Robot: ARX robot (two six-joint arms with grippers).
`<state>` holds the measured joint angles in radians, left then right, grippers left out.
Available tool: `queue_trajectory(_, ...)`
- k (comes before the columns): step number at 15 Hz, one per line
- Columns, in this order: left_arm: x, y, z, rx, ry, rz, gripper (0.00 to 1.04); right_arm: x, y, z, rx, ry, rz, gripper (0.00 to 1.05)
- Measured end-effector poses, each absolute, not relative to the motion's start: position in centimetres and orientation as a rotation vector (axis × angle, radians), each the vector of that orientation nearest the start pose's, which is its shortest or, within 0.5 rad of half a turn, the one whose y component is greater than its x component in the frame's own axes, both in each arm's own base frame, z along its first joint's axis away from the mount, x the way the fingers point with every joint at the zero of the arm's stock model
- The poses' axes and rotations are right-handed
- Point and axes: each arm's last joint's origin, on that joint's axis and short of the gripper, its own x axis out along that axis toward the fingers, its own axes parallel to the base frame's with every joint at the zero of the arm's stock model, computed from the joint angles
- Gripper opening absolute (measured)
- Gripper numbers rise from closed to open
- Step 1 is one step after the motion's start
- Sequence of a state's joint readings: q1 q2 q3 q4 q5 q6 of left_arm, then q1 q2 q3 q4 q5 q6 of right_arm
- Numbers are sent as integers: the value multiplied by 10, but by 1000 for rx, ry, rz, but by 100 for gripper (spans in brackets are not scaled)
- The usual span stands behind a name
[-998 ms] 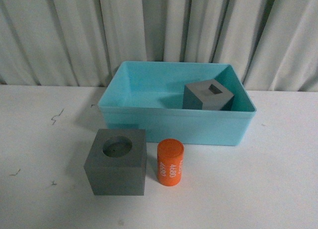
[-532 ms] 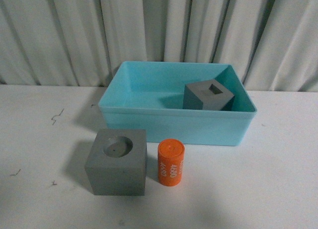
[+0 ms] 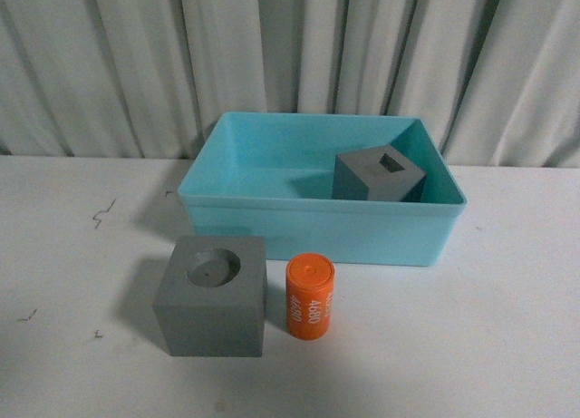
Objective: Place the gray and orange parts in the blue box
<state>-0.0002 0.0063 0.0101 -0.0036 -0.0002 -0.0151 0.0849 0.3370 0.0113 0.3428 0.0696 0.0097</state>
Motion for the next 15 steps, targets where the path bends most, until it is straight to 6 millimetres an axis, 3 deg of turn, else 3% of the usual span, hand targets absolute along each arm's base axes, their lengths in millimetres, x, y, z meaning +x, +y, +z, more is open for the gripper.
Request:
queue_trajectory(5,97,0,166,-15,0,0,98,110,0,170,6,-14,-3,2)
queue_trajectory(7,97,0,166,-15,-1,0,98,97,0,169,6,-17,-2,2)
queue_trajectory(15,97,0,166,-15,-1,0,98,97,0,167,6,-4,-2,2)
